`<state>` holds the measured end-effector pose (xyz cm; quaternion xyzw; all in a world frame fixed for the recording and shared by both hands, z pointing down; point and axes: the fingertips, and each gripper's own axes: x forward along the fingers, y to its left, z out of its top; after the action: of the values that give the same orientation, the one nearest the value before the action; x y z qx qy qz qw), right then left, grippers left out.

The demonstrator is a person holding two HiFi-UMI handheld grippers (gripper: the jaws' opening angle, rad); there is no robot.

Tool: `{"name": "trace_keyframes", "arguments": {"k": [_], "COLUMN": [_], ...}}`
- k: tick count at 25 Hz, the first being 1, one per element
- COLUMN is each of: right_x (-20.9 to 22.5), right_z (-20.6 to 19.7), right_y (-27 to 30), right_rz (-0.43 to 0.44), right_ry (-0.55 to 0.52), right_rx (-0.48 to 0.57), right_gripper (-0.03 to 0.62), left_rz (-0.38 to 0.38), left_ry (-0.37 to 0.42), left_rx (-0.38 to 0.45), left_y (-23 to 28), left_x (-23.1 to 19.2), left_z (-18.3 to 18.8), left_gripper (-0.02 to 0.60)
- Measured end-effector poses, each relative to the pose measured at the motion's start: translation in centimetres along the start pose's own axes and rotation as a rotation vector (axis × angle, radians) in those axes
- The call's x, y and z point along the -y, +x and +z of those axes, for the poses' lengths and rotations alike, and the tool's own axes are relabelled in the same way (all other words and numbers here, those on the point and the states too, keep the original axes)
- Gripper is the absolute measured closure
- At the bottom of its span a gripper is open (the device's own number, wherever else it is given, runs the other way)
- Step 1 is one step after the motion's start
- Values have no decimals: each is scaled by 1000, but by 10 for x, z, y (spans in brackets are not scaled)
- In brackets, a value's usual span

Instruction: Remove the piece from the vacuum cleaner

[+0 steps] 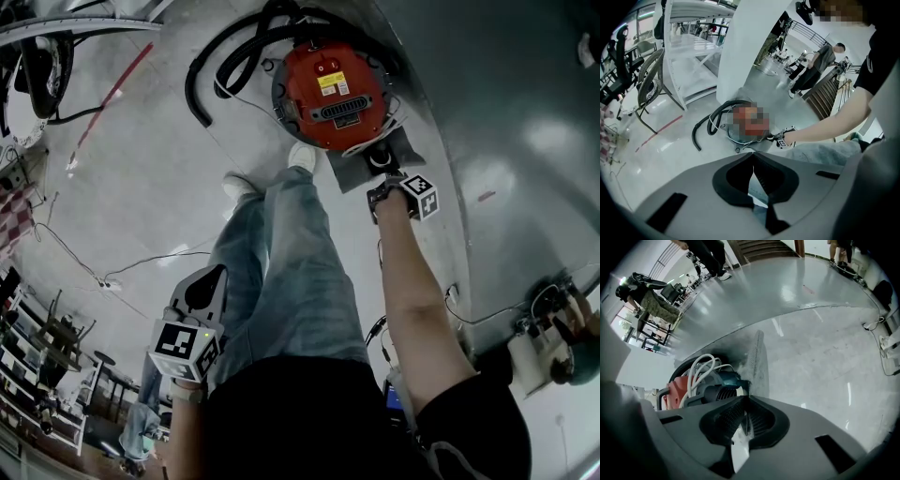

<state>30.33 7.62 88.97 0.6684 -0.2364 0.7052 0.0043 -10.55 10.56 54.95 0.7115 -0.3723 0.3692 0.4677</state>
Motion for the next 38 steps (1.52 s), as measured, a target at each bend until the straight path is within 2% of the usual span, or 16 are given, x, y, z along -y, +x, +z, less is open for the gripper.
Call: {"name": "trace_keyframes", "arguments": {"k": [19,23,27,32,38], "right_x": [10,44,74,100,111], "right_z": [2,5,10,17,22], "right_y": [6,-4,-19,-39,-69], "right_rz": [-5,-65,-44,-62,-62], "right_ry": [8,12,-11,-17,-61], "right_rx": [-4,10,11,22,17], "right_gripper": [539,545,545,545,545], "left_rz": [-1,2,-10,-25,-59], "left_ry": [-7,-7,6,22,62], "left_rx": [-21,-20,-25,-34,9], "left_y": [7,6,10,14,13], "left_x": [-2,-2,1,9,18], "left_z": [-4,-5,-6,-5,2], "left_gripper": [563,563,563,563,563]}}
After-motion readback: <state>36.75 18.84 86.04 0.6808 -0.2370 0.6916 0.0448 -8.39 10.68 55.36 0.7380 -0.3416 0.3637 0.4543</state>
